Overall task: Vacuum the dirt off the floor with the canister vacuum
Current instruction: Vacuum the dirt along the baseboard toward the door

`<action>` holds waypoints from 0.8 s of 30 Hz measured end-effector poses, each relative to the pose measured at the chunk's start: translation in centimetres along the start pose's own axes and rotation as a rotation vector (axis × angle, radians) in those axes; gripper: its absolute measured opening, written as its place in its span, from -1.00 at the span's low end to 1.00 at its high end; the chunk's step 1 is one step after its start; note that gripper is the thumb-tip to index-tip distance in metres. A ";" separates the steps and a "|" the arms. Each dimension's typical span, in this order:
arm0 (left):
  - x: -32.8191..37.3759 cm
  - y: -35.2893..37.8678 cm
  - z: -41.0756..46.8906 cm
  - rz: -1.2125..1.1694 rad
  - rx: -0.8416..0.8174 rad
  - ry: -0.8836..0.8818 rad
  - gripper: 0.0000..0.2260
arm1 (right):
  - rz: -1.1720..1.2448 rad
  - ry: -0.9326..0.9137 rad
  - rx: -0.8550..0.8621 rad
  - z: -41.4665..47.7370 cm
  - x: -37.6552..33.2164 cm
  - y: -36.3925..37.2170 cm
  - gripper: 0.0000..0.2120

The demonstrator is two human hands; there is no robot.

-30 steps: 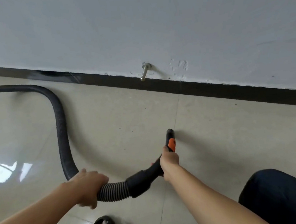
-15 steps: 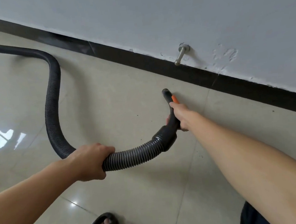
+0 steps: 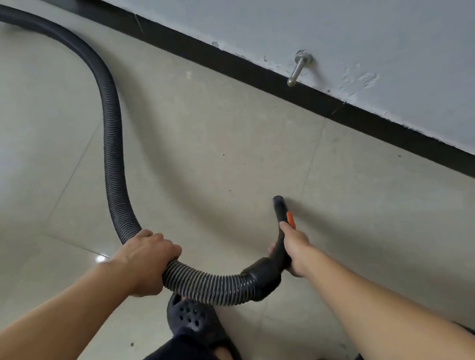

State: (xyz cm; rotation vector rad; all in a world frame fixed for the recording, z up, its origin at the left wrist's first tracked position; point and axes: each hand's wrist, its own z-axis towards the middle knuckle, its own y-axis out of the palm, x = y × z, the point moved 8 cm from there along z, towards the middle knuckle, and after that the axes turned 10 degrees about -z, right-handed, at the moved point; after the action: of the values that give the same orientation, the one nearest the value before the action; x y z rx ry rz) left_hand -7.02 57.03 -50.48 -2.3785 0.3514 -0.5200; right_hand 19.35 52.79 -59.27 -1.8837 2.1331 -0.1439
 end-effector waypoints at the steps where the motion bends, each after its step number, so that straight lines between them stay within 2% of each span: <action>1: -0.7 0.3 -1.4 -0.039 0.004 -0.023 -0.83 | -0.047 -0.001 -0.028 -0.4 -0.6 1.6 -0.76; 5: -4.8 0.5 -6.0 -0.216 0.037 -0.176 -0.88 | -0.191 -0.018 -0.108 -1.1 -3.8 7.7 -0.67; 9: -7.6 -0.4 -6.3 -0.390 0.110 -0.281 -0.87 | -0.208 -0.074 -0.094 -1.4 -8.5 9.3 -0.86; 13: -6.9 -2.3 -3.9 -0.427 0.165 -0.219 -0.87 | -0.327 -0.079 -0.049 -0.8 -12.4 9.2 -0.79; 17: -7.6 -2.2 -4.5 -0.400 0.081 -0.235 -0.88 | -0.491 -0.105 -0.077 -1.2 -14.1 12.9 -0.76; 19: -9.3 -2.0 -5.8 -0.446 0.085 -0.258 -0.88 | -0.534 -0.091 -0.095 -2.0 -14.0 14.9 -0.75; 22: -11.8 -1.4 -8.5 -0.521 0.122 -0.288 -0.89 | -0.552 -0.046 -0.100 -4.5 -12.3 15.9 -0.83; 24: -12.6 -2.1 -10.8 -0.531 0.161 -0.283 -0.79 | -0.518 -0.017 -0.090 -6.8 -11.2 15.5 -0.81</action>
State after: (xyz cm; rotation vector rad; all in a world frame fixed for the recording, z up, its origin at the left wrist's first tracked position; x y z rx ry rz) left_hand -22.85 57.37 -44.94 -2.3329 -0.4445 -0.4151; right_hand 3.76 65.17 -55.18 -2.4412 1.6171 -0.1379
